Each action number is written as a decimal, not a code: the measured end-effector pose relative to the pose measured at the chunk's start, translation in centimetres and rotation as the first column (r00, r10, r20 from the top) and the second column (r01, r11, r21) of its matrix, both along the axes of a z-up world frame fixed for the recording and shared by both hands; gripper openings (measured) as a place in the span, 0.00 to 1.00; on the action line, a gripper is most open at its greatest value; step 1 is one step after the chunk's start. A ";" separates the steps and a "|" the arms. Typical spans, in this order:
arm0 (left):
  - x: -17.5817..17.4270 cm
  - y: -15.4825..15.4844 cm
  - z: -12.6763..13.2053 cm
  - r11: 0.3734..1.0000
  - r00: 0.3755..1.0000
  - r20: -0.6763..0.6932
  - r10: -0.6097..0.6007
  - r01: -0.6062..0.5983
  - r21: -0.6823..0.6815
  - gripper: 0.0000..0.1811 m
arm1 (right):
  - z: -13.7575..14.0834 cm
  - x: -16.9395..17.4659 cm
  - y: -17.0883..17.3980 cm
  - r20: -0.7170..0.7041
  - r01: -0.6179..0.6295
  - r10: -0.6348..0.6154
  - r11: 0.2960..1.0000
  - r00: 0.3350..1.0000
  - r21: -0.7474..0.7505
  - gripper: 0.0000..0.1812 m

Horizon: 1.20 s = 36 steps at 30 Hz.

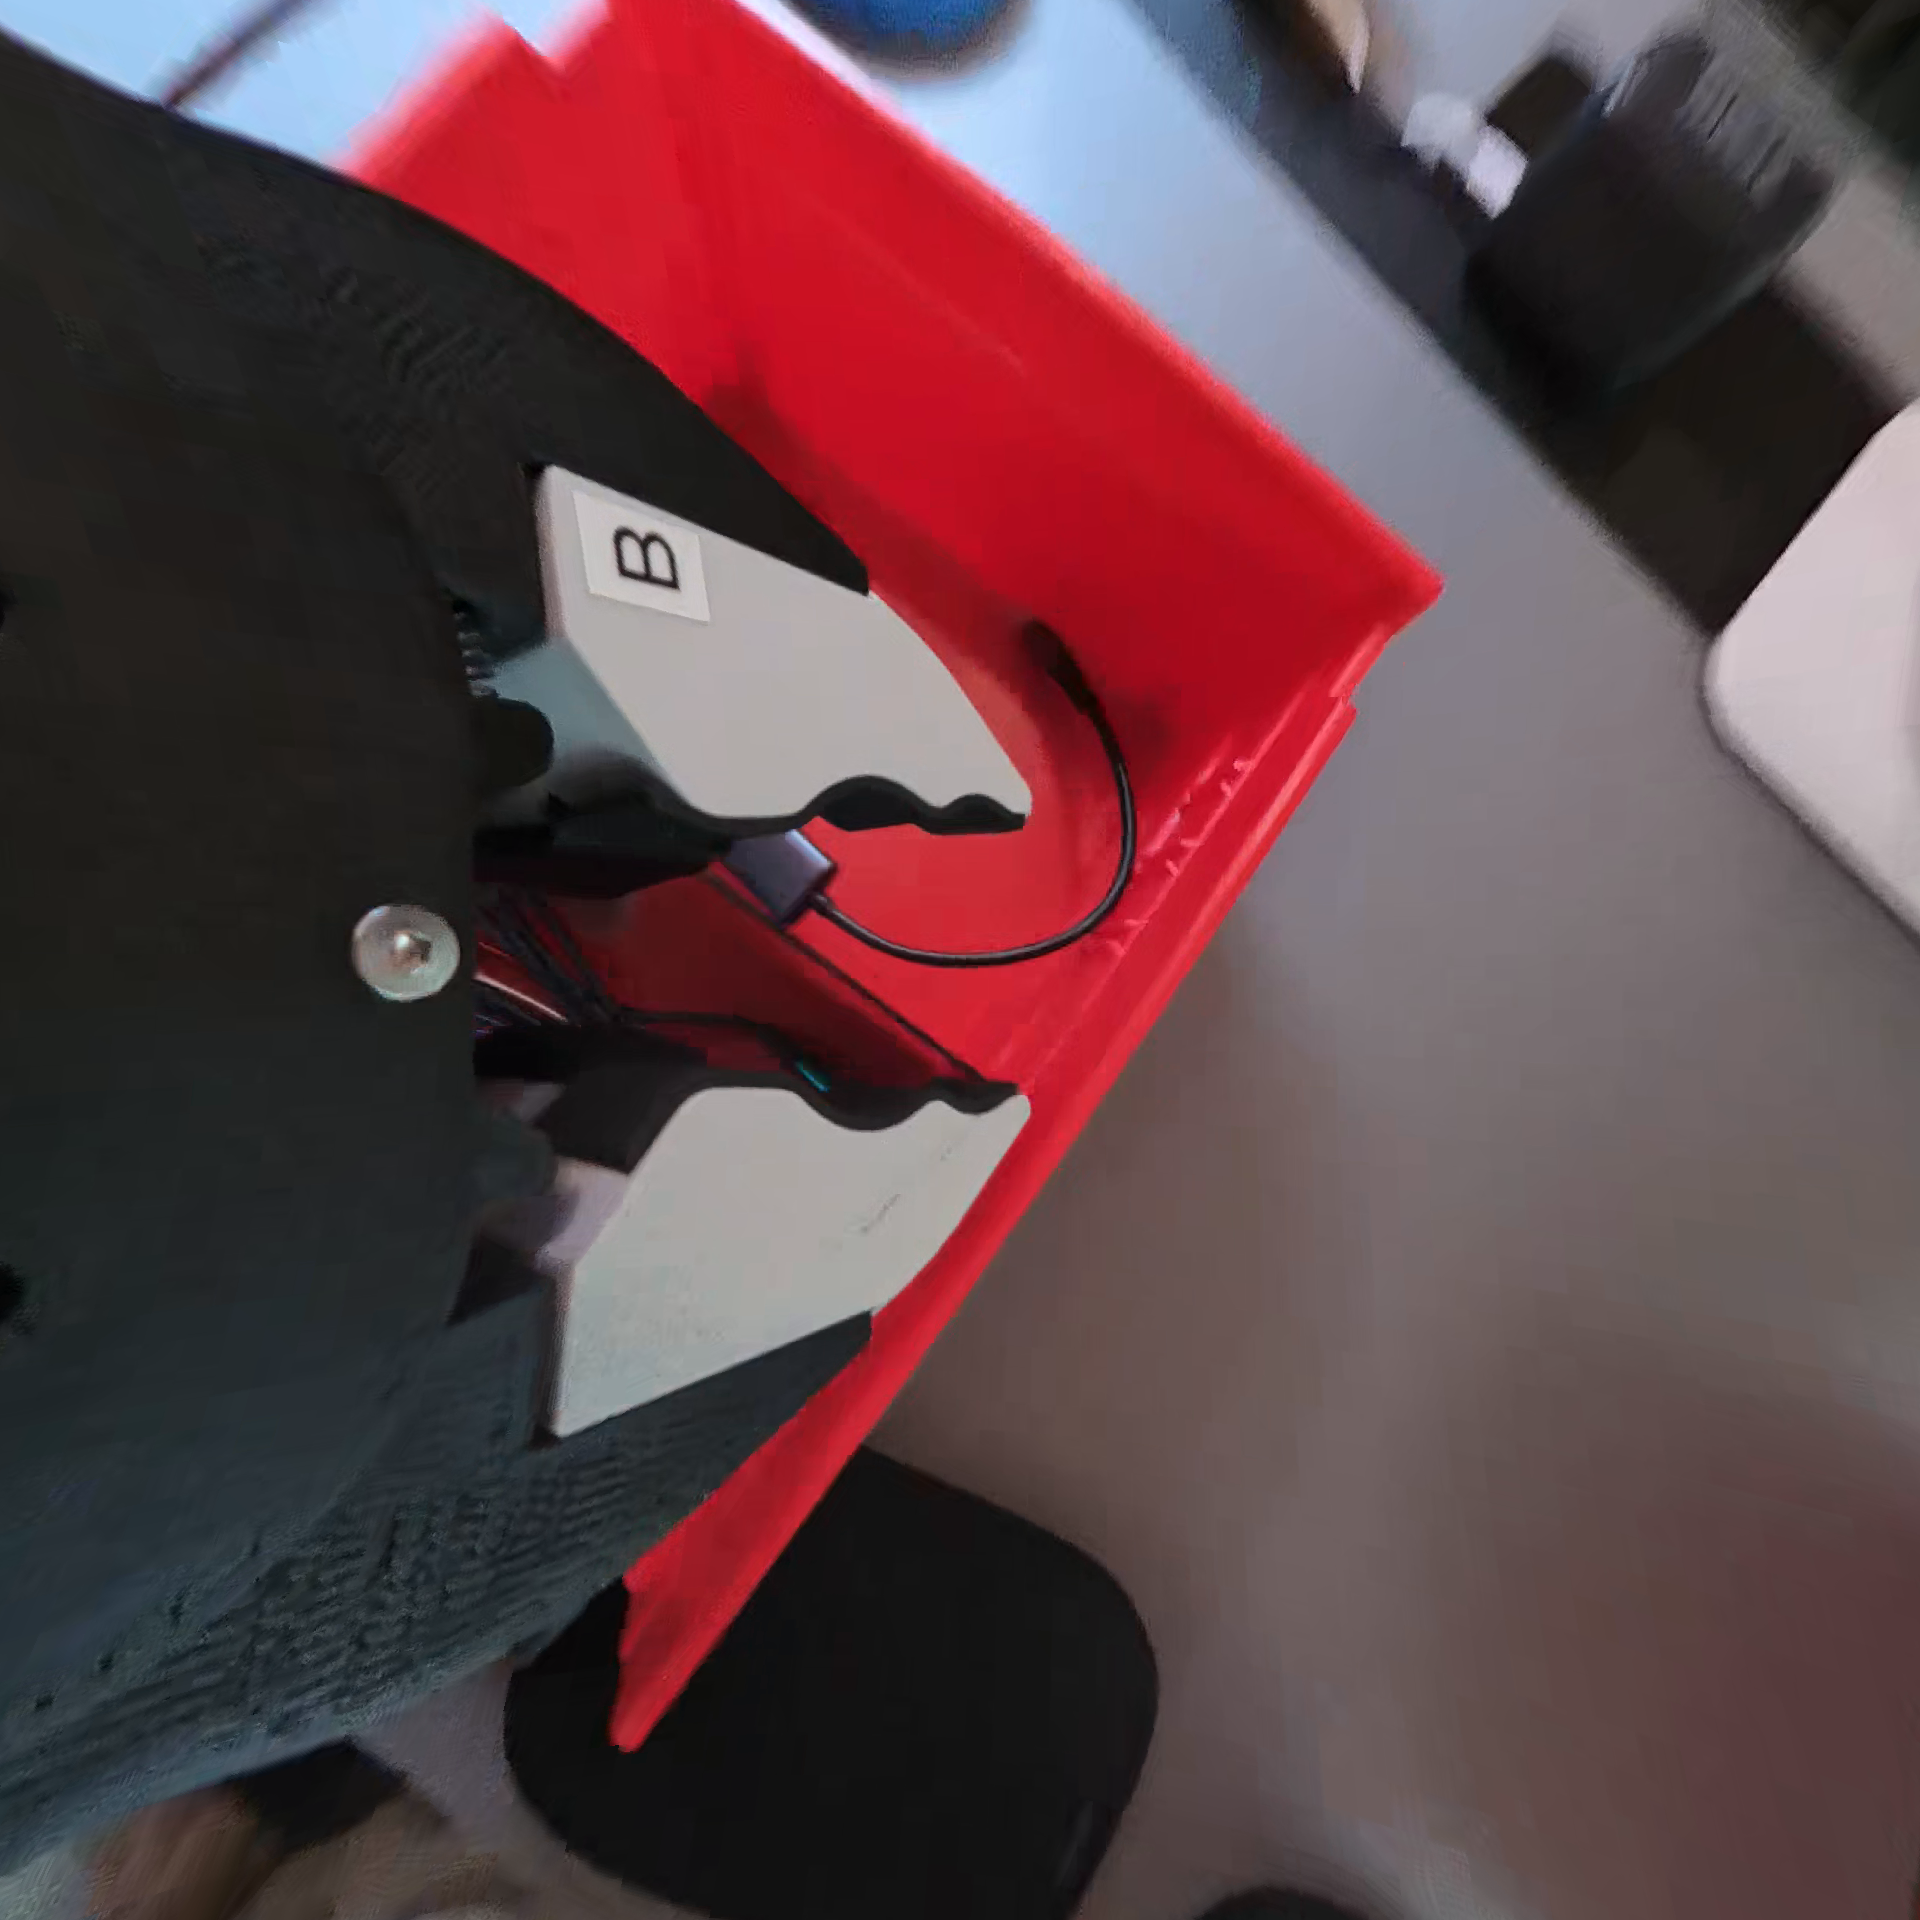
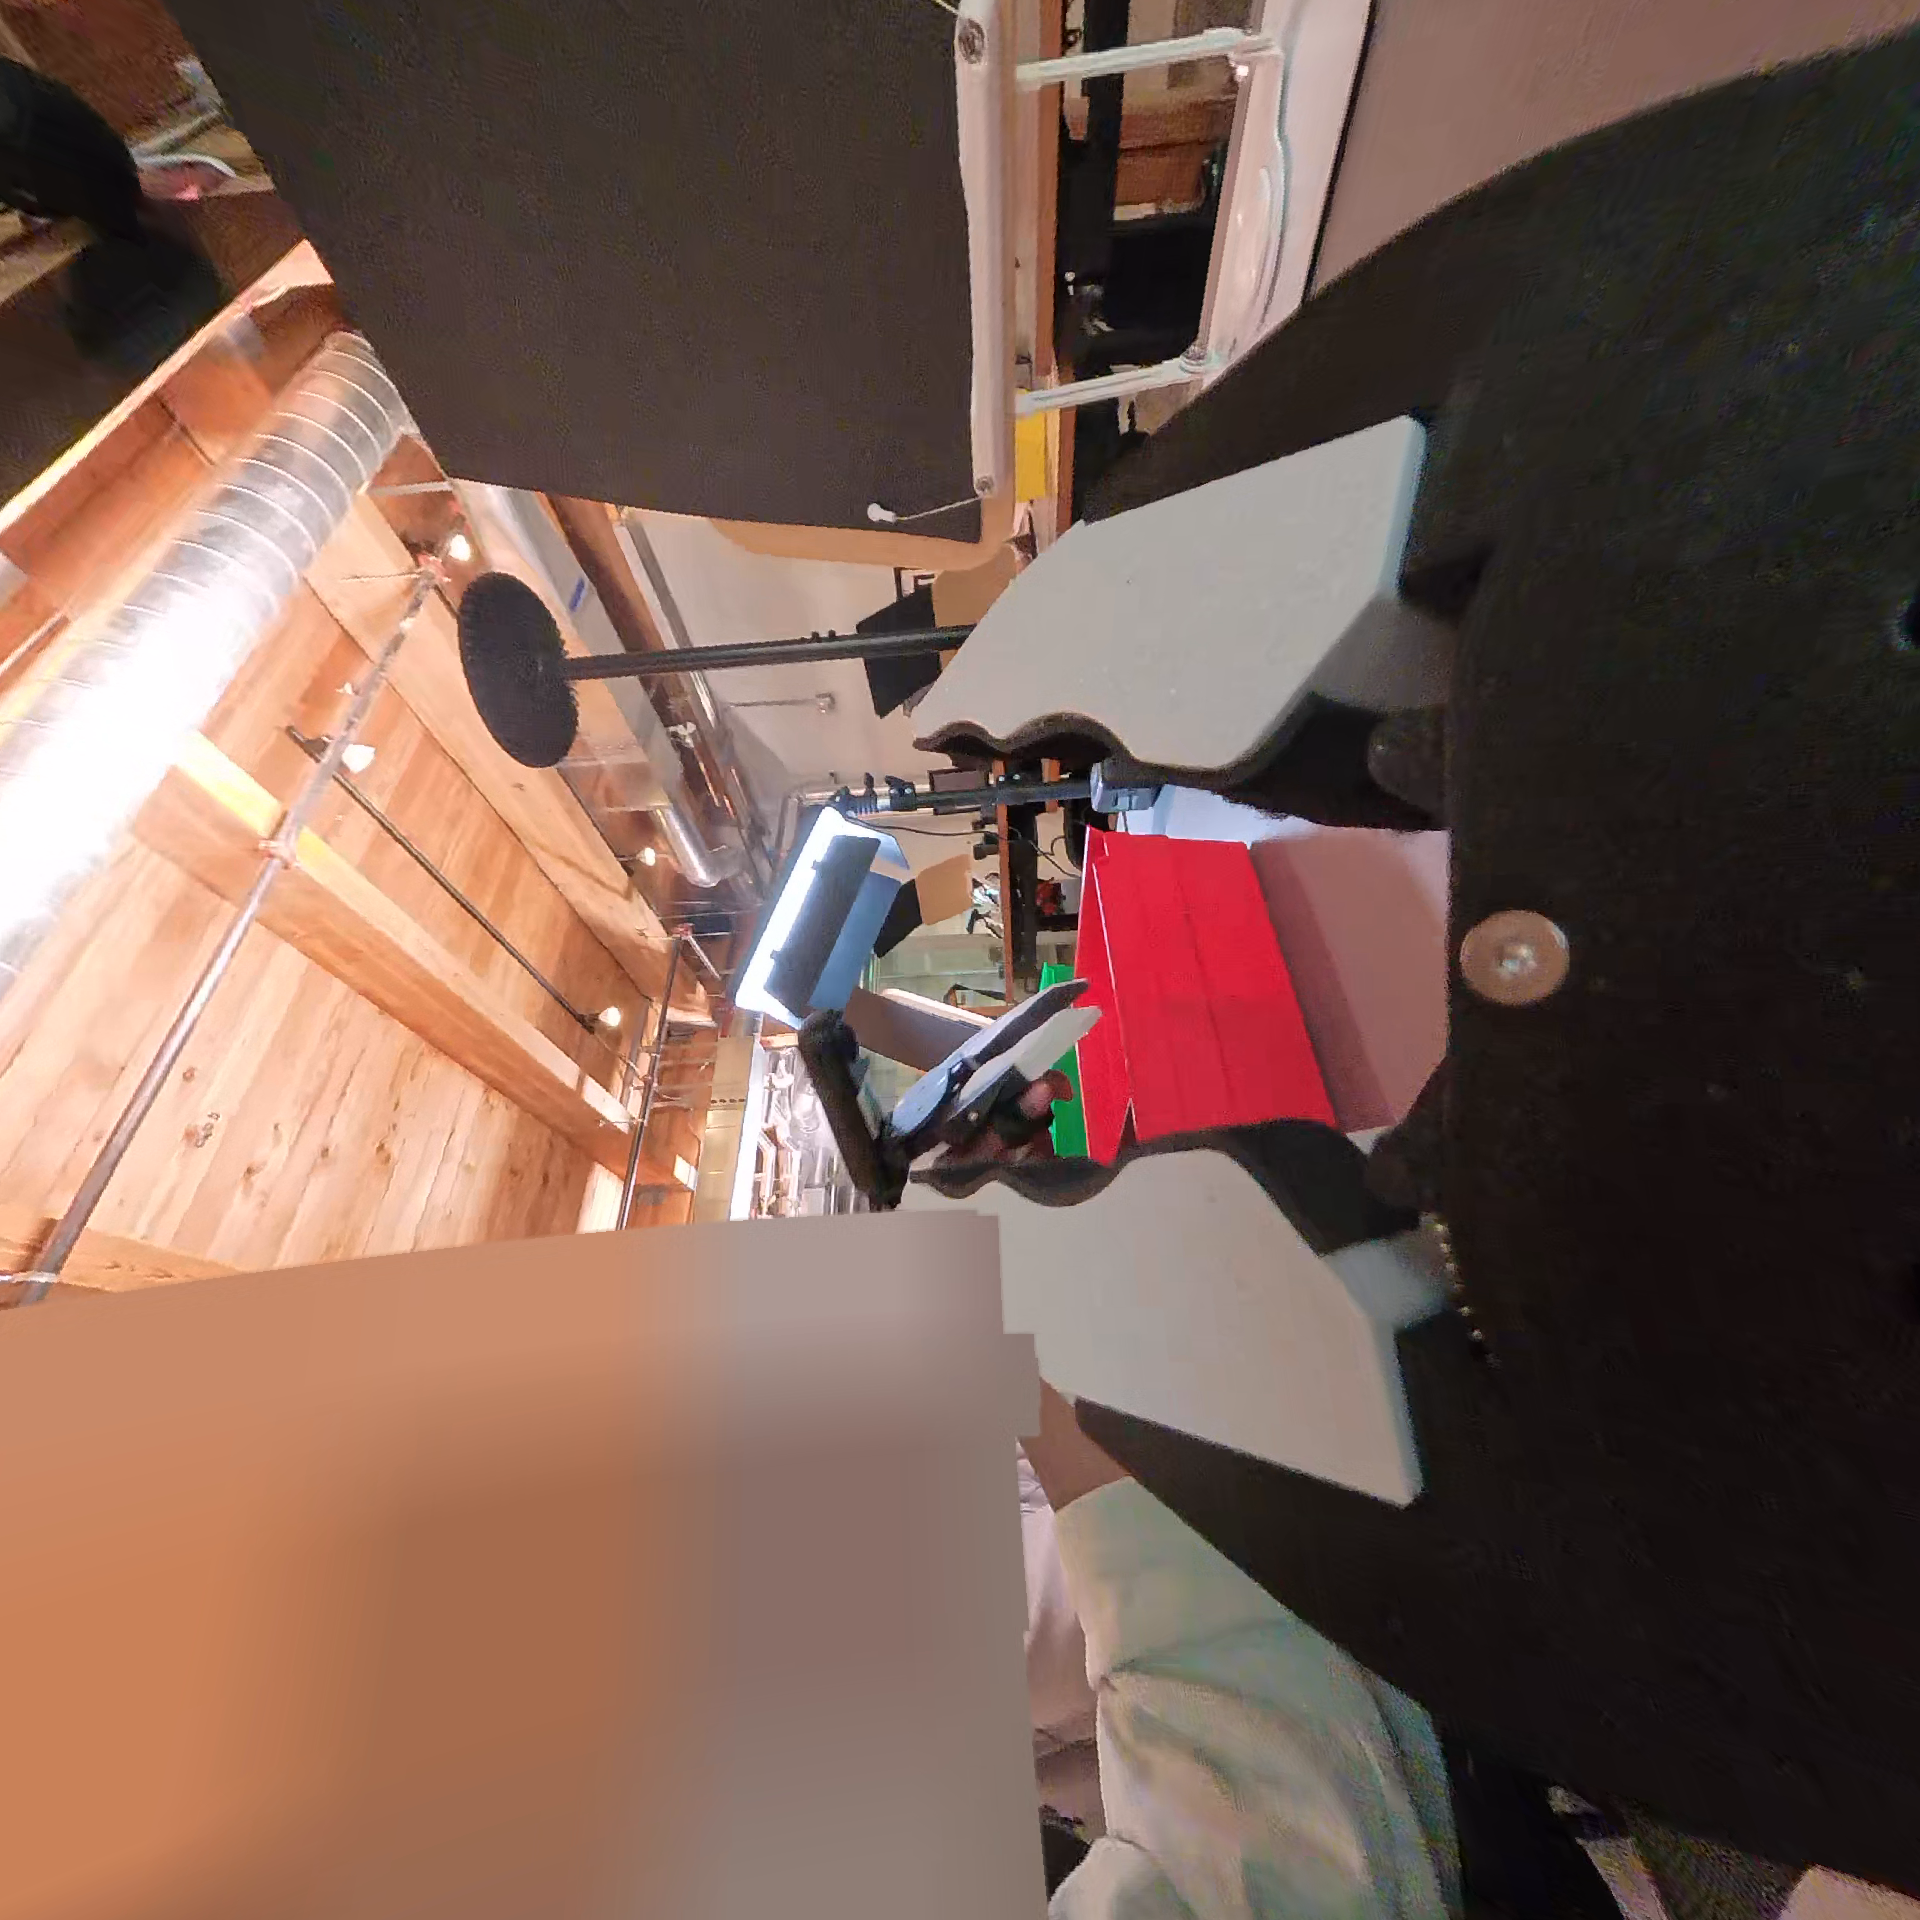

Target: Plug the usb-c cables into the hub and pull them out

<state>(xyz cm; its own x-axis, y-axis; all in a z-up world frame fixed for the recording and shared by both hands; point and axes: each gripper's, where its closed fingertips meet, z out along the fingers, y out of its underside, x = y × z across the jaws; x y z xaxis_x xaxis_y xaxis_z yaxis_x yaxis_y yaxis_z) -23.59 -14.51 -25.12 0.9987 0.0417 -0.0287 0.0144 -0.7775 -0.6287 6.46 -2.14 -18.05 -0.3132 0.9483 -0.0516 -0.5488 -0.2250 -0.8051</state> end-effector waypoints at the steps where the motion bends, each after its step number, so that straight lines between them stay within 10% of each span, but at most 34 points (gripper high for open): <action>1: -0.3 0.8 -1.3 0.998 0.998 0.068 -0.018 0.022 -0.060 0.24 | 0.1 0.2 0.2 -0.014 0.006 -0.006 1.000 1.000 0.001 0.40; 7: -2.6 2.1 -6.9 0.955 0.983 0.179 -0.041 0.091 -0.283 0.30 | 0.6 0.7 1.5 -0.042 0.020 -0.023 0.998 0.999 -0.065 0.38; 16: -0.8 1.7 -6.8 0.955 0.928 0.350 -0.127 0.210 -0.208 0.19 | 0.7 0.9 2.5 -0.044 0.026 -0.032 0.991 0.999 -0.130 0.36; 25: 0.3 1.2 -8.5 0.863 0.873 0.372 -0.315 0.427 -0.272 0.30 | 0.7 1.0 2.7 -0.049 0.046 -0.053 0.990 0.997 -0.132 0.34; 30: 2.3 0.6 -8.6 0.847 0.766 0.593 -0.249 0.469 -0.250 0.02 | 0.6 0.9 2.9 -0.042 0.054 -0.060 0.989 0.997 -0.137 0.34; 36: 0.7 0.9 -7.5 0.910 0.866 0.455 -0.206 0.341 -0.235 0.01 | 0.5 0.7 3.2 -0.033 0.066 -0.072 0.987 0.997 -0.144 0.33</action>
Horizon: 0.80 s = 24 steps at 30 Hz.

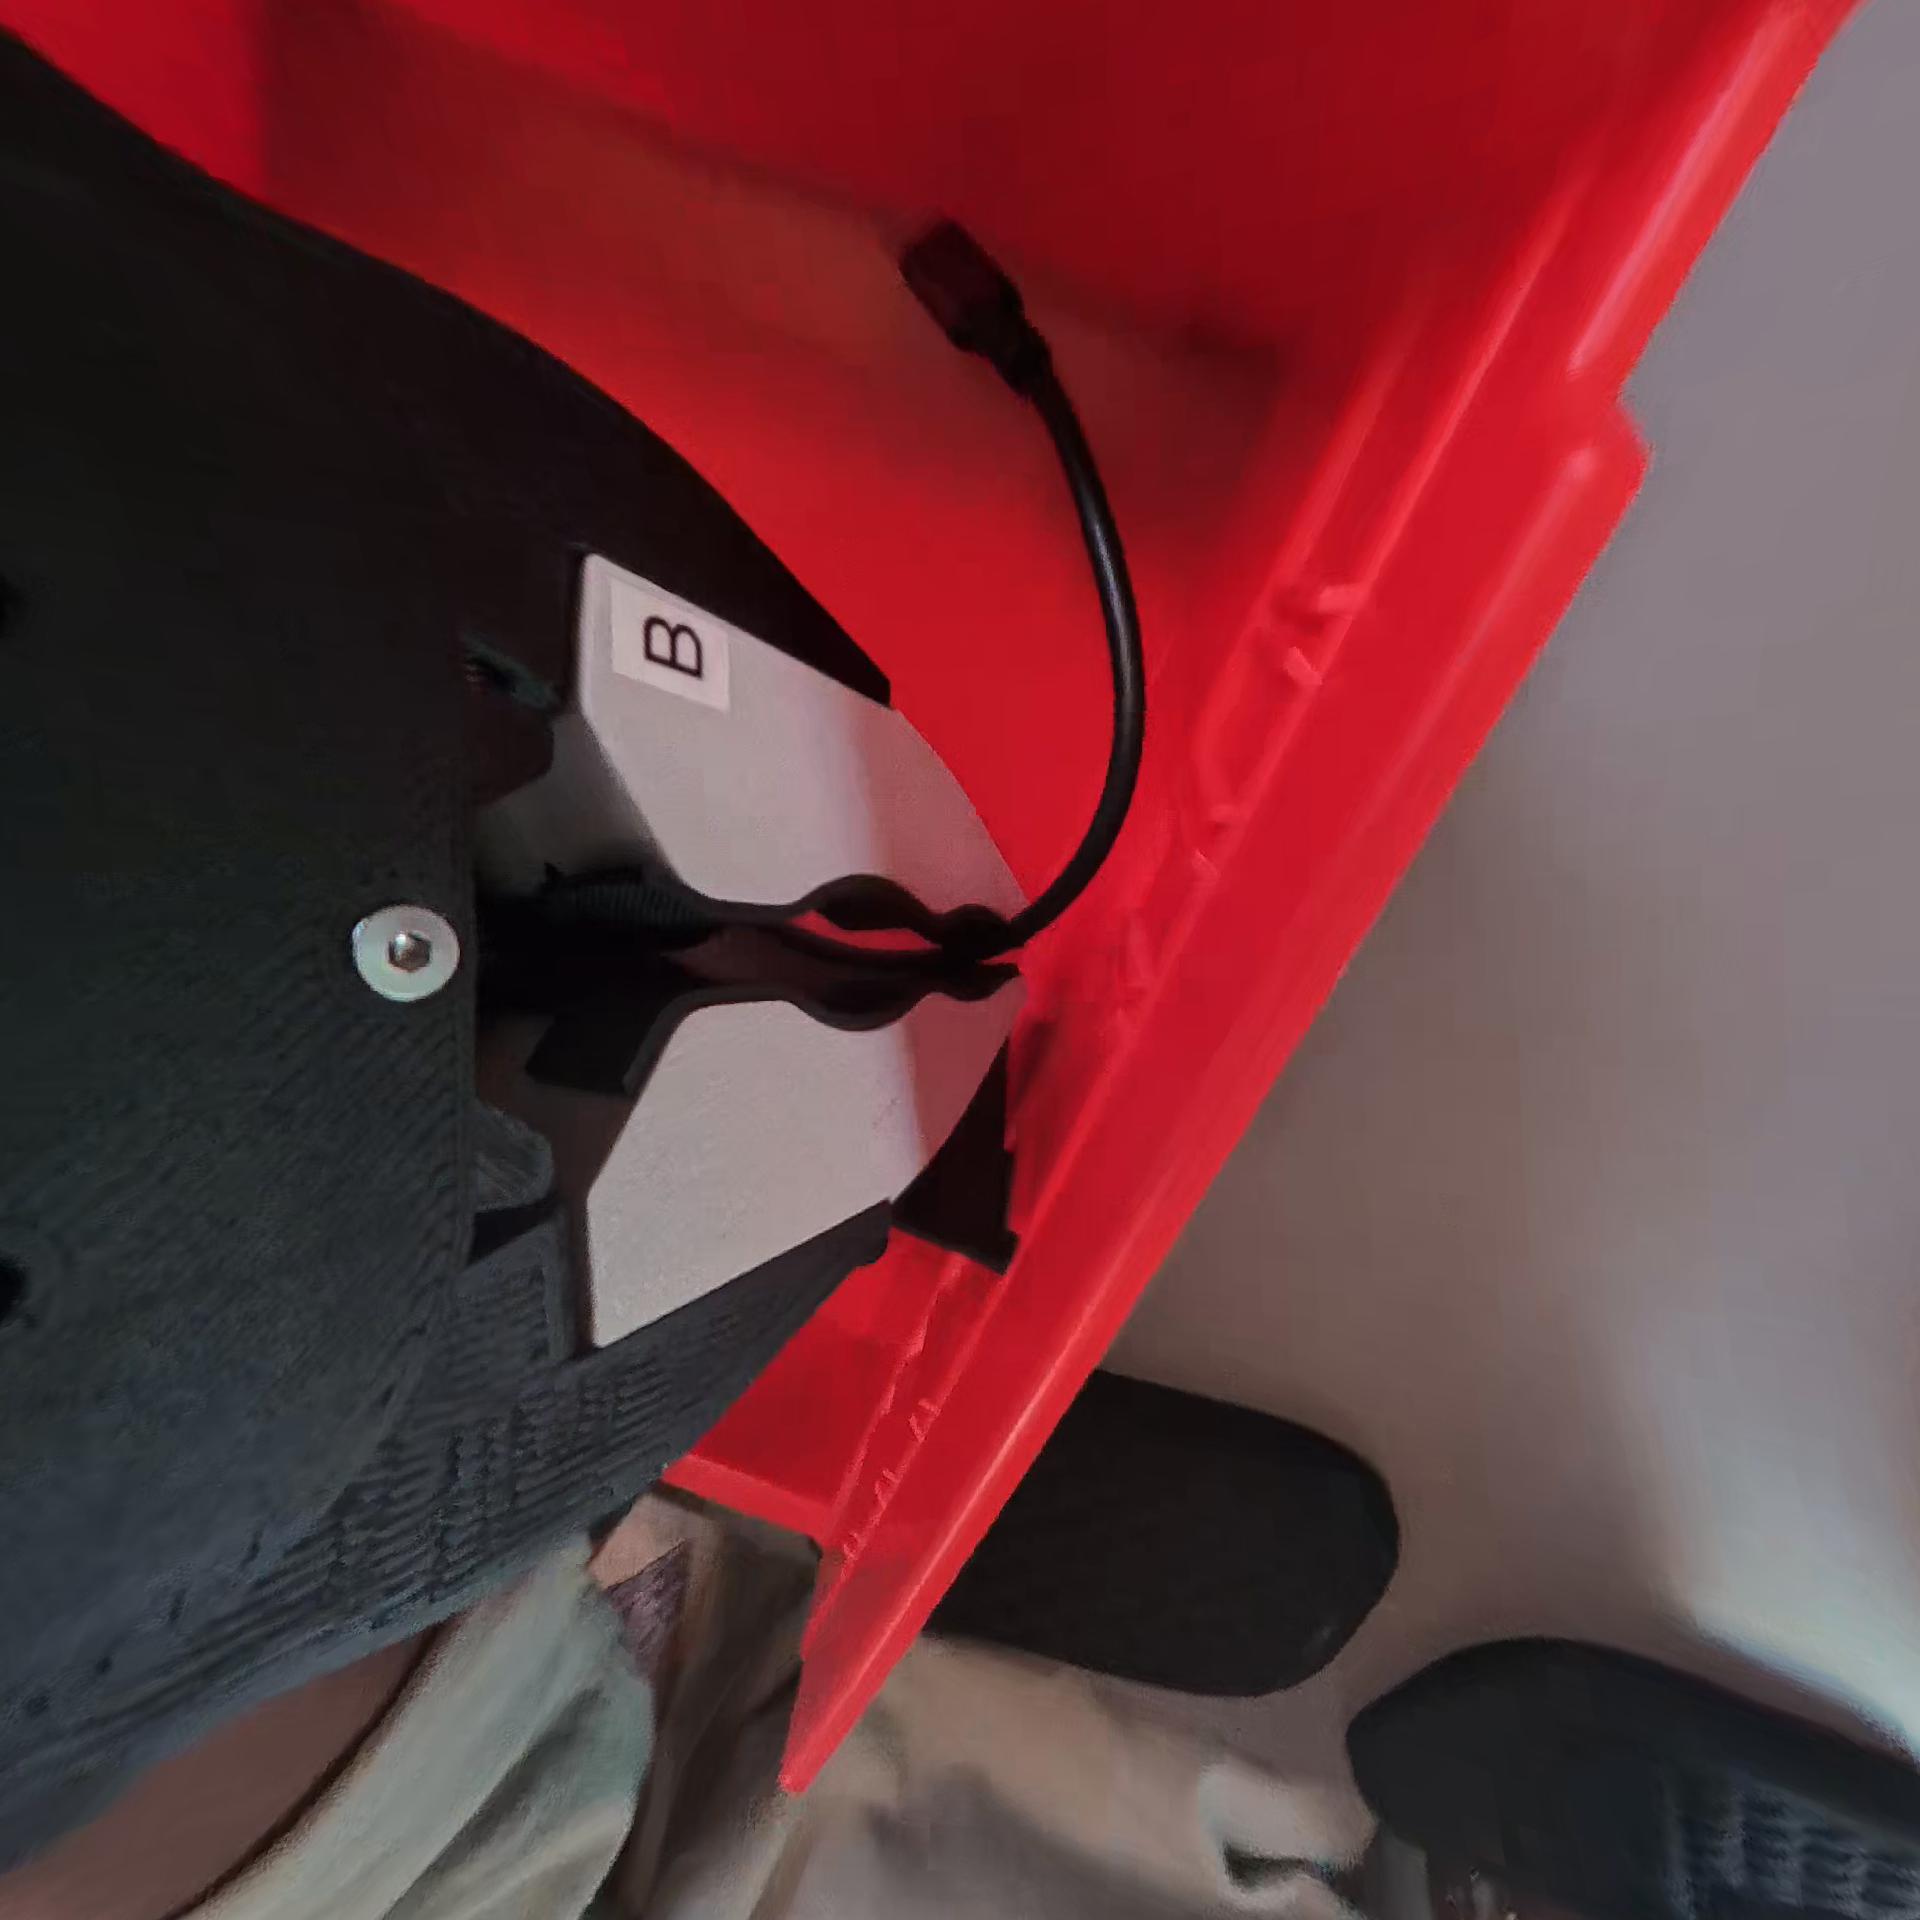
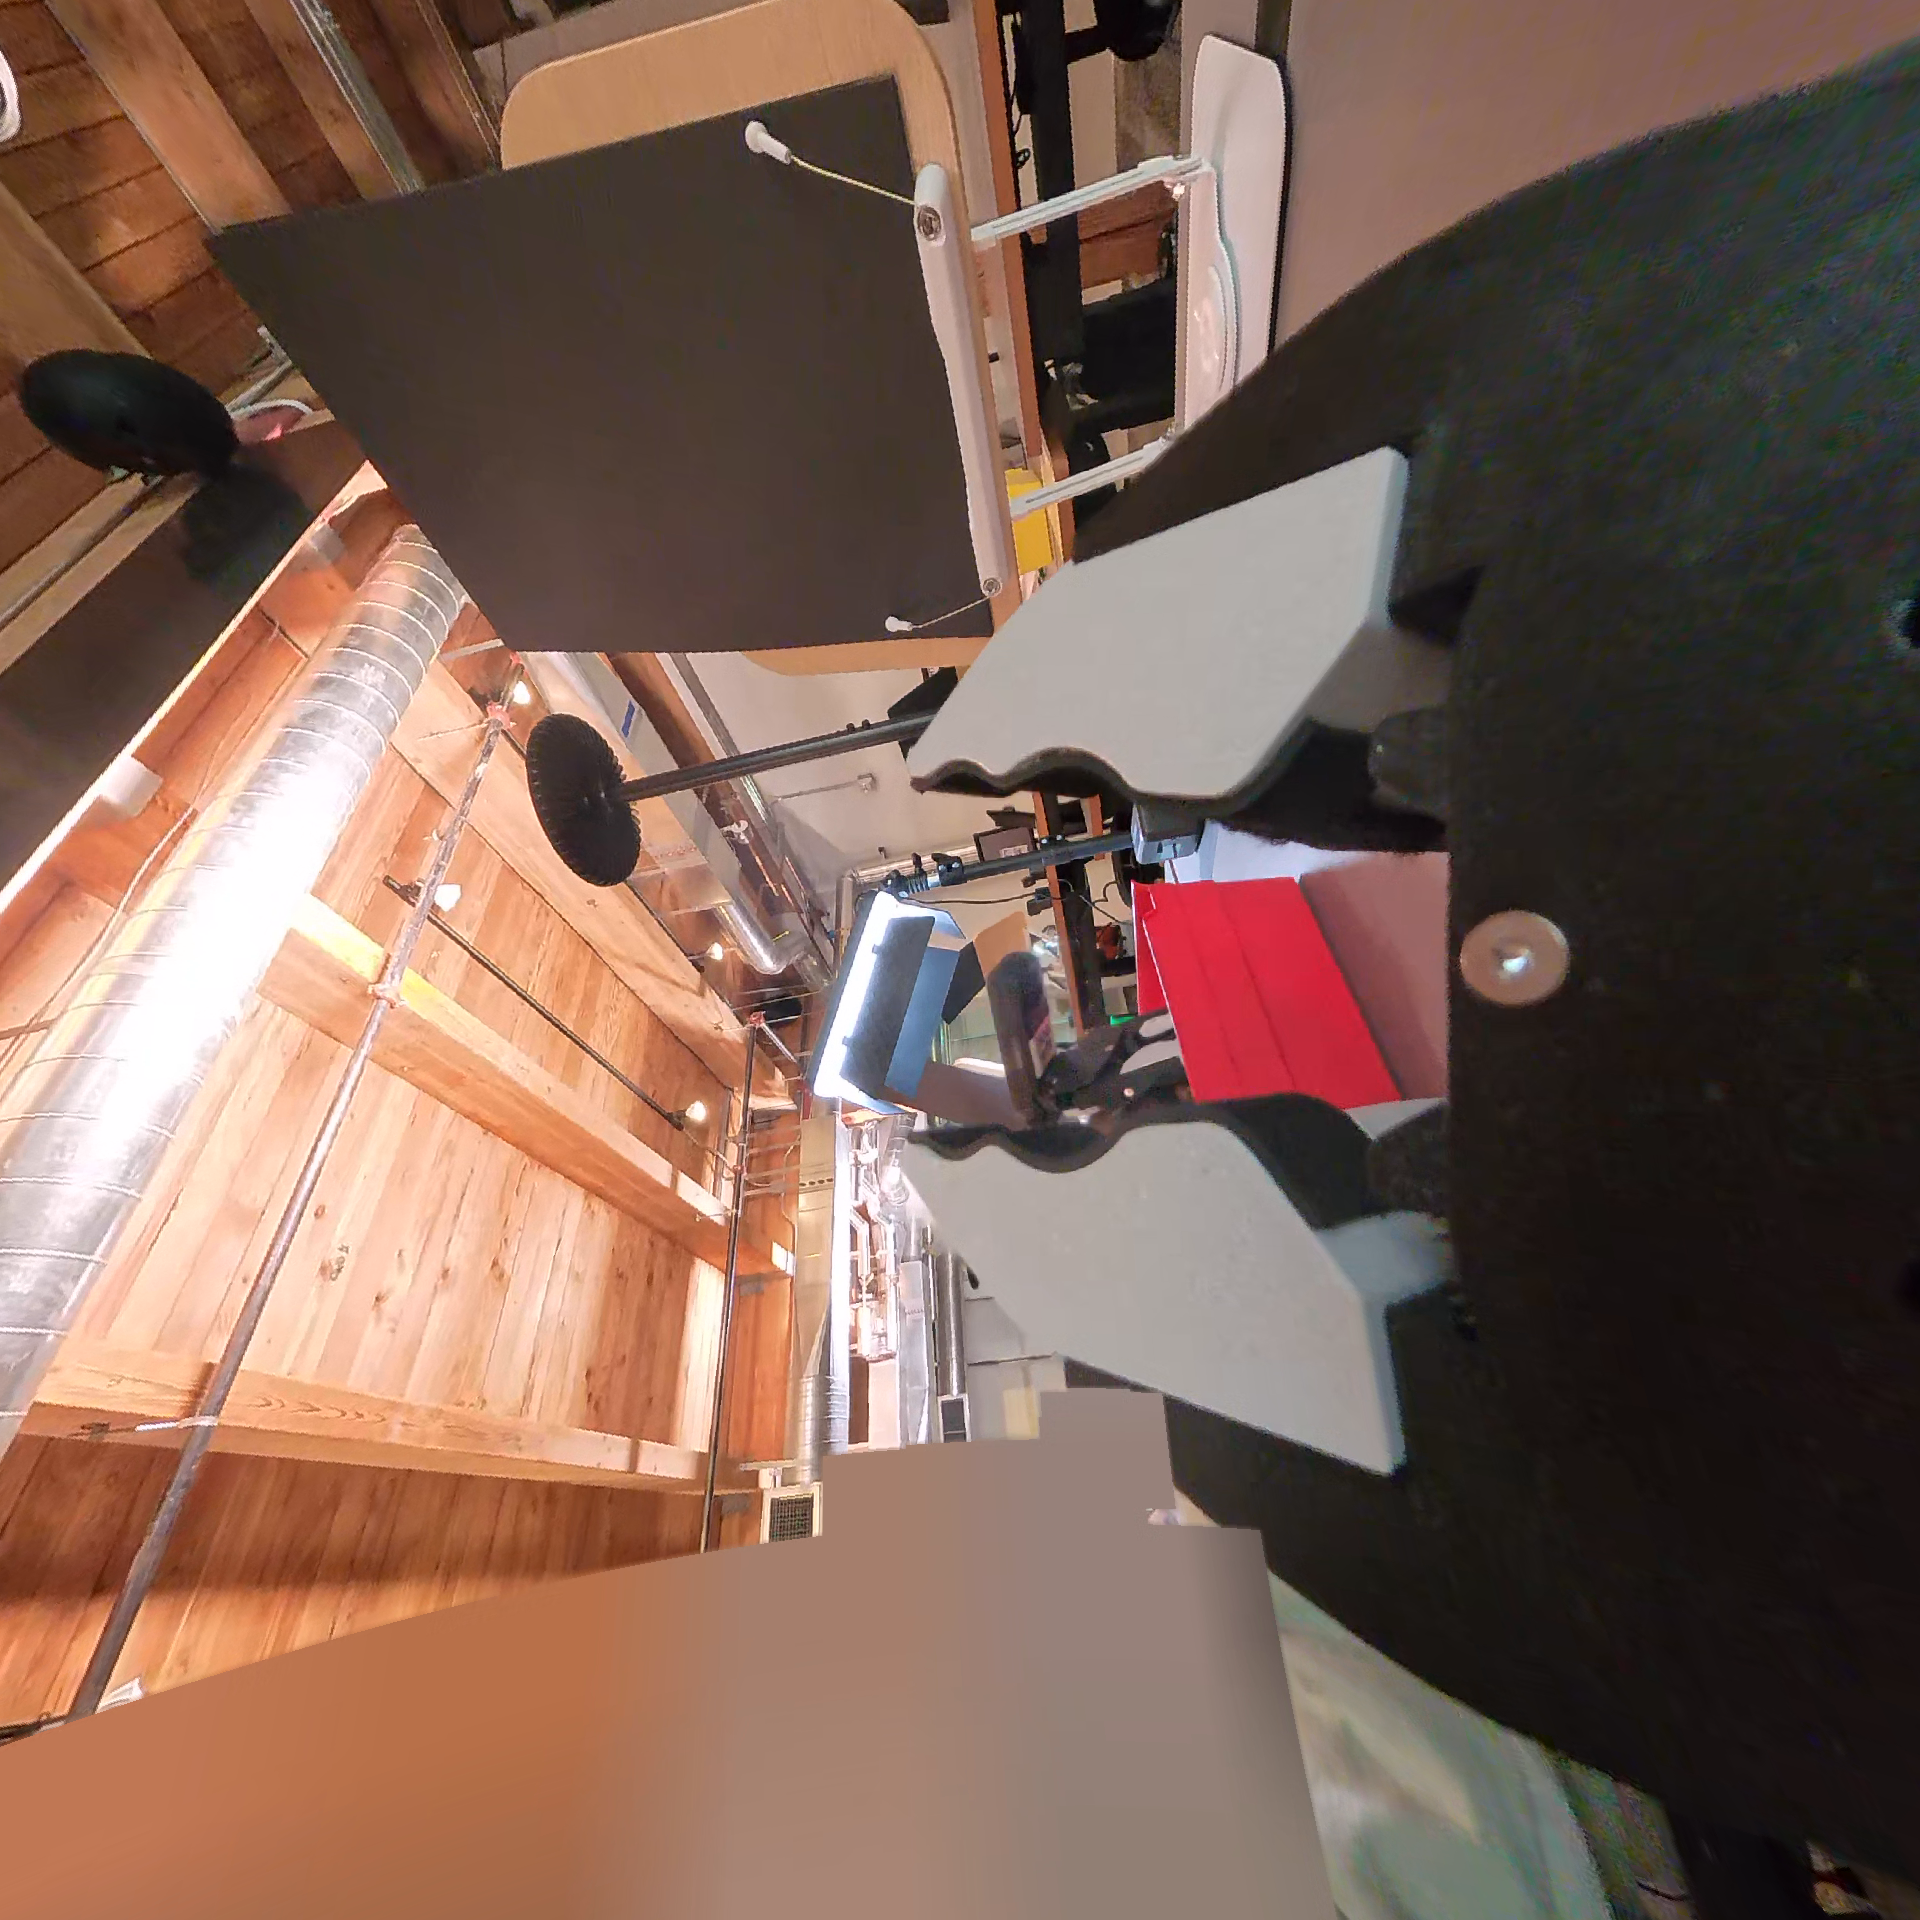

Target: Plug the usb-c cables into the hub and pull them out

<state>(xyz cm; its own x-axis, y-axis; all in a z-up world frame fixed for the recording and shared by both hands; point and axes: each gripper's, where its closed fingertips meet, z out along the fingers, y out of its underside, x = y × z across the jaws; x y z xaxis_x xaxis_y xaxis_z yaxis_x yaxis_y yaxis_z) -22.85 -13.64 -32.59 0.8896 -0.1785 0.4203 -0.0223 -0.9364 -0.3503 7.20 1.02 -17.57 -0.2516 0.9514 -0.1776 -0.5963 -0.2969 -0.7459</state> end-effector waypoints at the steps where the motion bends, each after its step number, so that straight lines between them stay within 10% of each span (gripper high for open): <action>1: -0.5 0.0 0.7 0.999 0.999 -0.039 0.027 -0.026 0.026 0.01 | 0.0 0.0 0.0 0.000 0.003 -0.003 1.000 1.000 0.001 0.33; 15: -4.4 -1.6 13.2 0.791 0.855 -0.309 0.416 -0.172 0.587 0.00 | -0.2 -0.2 0.2 0.014 0.020 -0.020 1.000 1.000 -0.002 0.33; 20: -1.5 -1.2 20.7 0.452 0.792 -0.222 0.568 -0.076 0.889 0.00 | -0.3 -0.3 -0.1 0.024 0.032 -0.032 0.999 0.999 0.026 0.32; 24: 7.8 -0.9 24.5 0.107 0.891 -0.006 0.453 -0.048 0.993 0.00 | -1.0 -1.2 -1.2 0.080 0.085 -0.098 0.984 0.992 0.158 0.32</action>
